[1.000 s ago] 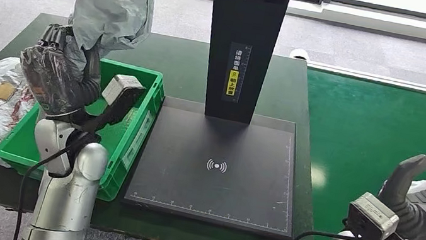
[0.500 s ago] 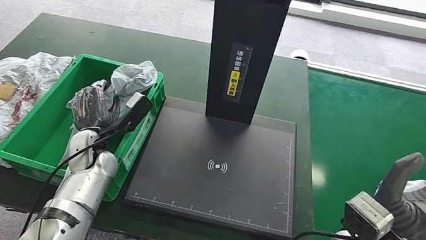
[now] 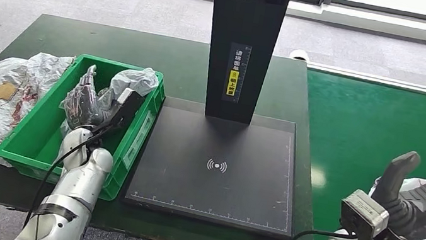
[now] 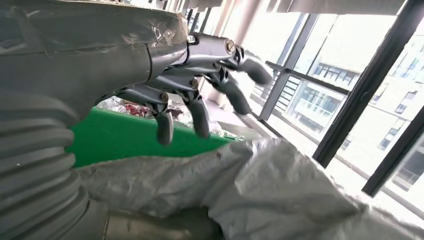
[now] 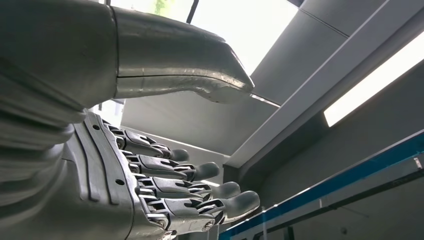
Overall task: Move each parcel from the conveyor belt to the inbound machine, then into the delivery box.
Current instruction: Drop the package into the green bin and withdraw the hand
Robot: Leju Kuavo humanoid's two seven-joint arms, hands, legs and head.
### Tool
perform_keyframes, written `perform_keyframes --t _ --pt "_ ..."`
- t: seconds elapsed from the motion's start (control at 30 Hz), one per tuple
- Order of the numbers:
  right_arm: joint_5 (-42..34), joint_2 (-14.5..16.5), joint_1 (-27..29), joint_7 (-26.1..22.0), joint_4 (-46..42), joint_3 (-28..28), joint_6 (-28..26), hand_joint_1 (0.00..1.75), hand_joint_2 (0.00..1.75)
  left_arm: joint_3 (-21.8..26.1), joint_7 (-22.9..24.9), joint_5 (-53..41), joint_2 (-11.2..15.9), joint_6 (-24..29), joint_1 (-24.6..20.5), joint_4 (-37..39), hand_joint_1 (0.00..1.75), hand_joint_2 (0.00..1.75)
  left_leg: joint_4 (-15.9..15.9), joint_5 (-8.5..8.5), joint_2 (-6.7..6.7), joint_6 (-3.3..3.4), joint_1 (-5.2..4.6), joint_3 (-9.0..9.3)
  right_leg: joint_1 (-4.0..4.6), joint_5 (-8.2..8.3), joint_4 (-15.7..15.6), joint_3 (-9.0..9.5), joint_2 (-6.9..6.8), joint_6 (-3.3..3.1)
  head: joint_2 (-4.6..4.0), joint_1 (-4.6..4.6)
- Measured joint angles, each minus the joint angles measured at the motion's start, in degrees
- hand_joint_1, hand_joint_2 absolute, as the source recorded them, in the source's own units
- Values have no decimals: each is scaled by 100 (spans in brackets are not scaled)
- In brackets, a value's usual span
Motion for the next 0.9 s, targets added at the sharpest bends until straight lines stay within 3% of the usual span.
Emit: perform_keyframes --t 0.13,0.37,0.43,0.5,0.57,0.63,0.77,0.9 --pt "17 0 -1 -1 34 -2 0 0 175 335 -547 80 -122 4 60 -292 0 175 1 1 1 0 0 -2 0 0 0 -2 0 0 0 0" --pt "72 0 -2 0 85 -4 0 0 175 672 -863 235 -242 4 106 -573 0 175 1 0 0 0 0 -10 0 -1 0 -8 0 0 0 0" --pt "191 0 -2 10 128 -46 0 0 175 731 -1249 660 -253 4 142 -715 0 175 1 0 0 0 0 -11 1 -1 0 -10 0 0 0 0" --pt "500 0 -19 113 263 -186 0 0 175 791 -1953 1528 -262 4 191 -920 0 175 1 0 0 0 1 -13 2 -1 0 -11 0 0 0 0" --pt "1128 0 -117 413 539 -463 0 0 87 804 -2667 2736 -274 5 254 -1142 0 175 1 0 0 0 1 -13 1 -1 -1 -12 0 0 0 0" --pt "2057 2 -331 874 933 -898 0 0 0 625 -3018 4034 -299 2 396 -1402 0 175 2 0 -1 1 1 -13 1 -1 -1 -12 -2 1 0 -1" --pt "3799 -24 -857 1811 1875 -1992 9 0 0 -267 -3112 5770 -330 -143 775 -1887 0 175 4 7 -30 12 0 -23 0 -1 -3 -6 -34 4 0 1" --pt "4343 -223 -1168 2658 2759 -2706 18 0 0 -882 -3119 6226 -313 -219 1043 -2277 0 175 5 9 -35 15 -5 -28 -4 2 -3 -8 -39 8 0 1"
